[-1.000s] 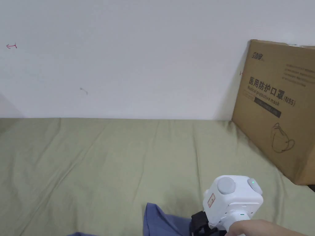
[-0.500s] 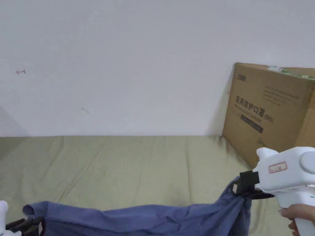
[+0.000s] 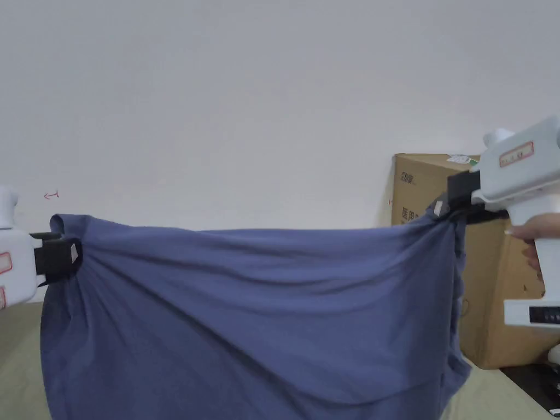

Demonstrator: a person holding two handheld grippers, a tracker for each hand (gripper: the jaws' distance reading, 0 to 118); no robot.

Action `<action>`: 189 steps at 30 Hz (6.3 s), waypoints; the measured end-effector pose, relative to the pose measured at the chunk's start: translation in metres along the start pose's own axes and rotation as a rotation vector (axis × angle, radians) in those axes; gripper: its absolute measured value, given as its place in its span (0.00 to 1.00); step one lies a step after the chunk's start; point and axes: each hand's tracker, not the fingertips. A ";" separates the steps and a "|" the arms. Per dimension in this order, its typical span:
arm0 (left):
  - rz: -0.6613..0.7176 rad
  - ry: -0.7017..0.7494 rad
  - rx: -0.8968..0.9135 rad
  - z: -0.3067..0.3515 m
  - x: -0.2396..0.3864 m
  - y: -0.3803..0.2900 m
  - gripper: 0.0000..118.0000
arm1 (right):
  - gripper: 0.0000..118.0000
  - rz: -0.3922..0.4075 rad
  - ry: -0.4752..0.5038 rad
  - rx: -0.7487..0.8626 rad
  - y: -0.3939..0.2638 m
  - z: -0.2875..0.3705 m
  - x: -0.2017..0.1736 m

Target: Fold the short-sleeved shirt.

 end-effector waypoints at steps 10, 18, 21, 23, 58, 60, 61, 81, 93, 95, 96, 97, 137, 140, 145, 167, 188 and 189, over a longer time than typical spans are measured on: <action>0.008 0.011 0.024 -0.076 0.017 0.056 0.02 | 0.06 0.035 -0.090 0.149 0.086 -0.032 -0.010; 0.038 0.092 0.090 -0.157 0.020 0.067 0.01 | 0.07 0.043 -0.166 0.179 0.103 -0.125 -0.003; 0.031 0.125 0.112 -0.179 0.019 0.075 0.01 | 0.06 0.073 -0.191 0.186 0.112 -0.153 -0.009; 0.020 0.150 0.119 -0.189 0.018 0.079 0.02 | 0.06 0.093 -0.197 0.191 0.121 -0.168 -0.014; 0.087 -0.103 -0.746 0.089 0.014 -0.287 0.01 | 0.07 -0.084 -0.135 -0.559 -0.380 0.030 0.104; 0.093 -0.087 -0.772 0.084 0.015 -0.291 0.01 | 0.07 -0.083 -0.140 -0.589 -0.385 0.027 0.104; 0.100 -0.091 -0.773 0.077 0.013 -0.295 0.01 | 0.07 -0.087 -0.137 -0.585 -0.388 0.020 0.105; 0.093 0.019 -0.119 0.119 0.053 -0.221 0.97 | 0.84 -0.001 -0.157 0.094 -0.337 0.059 0.038; -0.031 -0.004 -0.044 0.061 0.064 -0.222 0.00 | 0.03 0.049 0.010 0.200 -0.332 0.012 -0.016; 0.006 0.002 -0.117 0.014 0.043 -0.210 0.00 | 0.03 0.046 0.028 0.160 -0.328 -0.002 -0.012; 0.023 -0.013 -0.167 -0.017 0.029 -0.205 0.00 | 0.03 0.041 0.036 0.149 -0.326 -0.007 -0.011; 0.026 -0.014 -0.271 -0.054 0.011 -0.202 0.00 | 0.03 0.035 0.042 0.137 -0.325 -0.013 -0.010; -0.103 0.048 -0.484 -0.183 -0.042 -0.275 0.02 | 1.00 -0.104 -0.164 -0.615 -0.229 -0.305 0.141; -0.139 0.043 -0.500 -0.182 -0.043 -0.279 0.02 | 0.99 -0.125 -0.243 -0.660 -0.232 -0.341 0.148; -0.111 0.055 -0.542 -0.186 -0.044 -0.289 0.02 | 0.89 -0.140 -0.318 -0.807 -0.253 -0.387 0.171; -0.036 -0.038 -0.340 -0.078 -0.017 -0.150 0.02 | 0.03 -0.083 -0.094 -0.178 -0.169 -0.096 0.118; -0.100 0.039 -0.142 -0.096 0.000 0.049 0.02 | 0.03 0.129 -0.164 0.172 0.070 -0.026 0.007; -0.091 0.042 -0.143 -0.103 0.002 0.056 0.02 | 0.03 0.144 -0.185 0.182 0.078 -0.032 0.003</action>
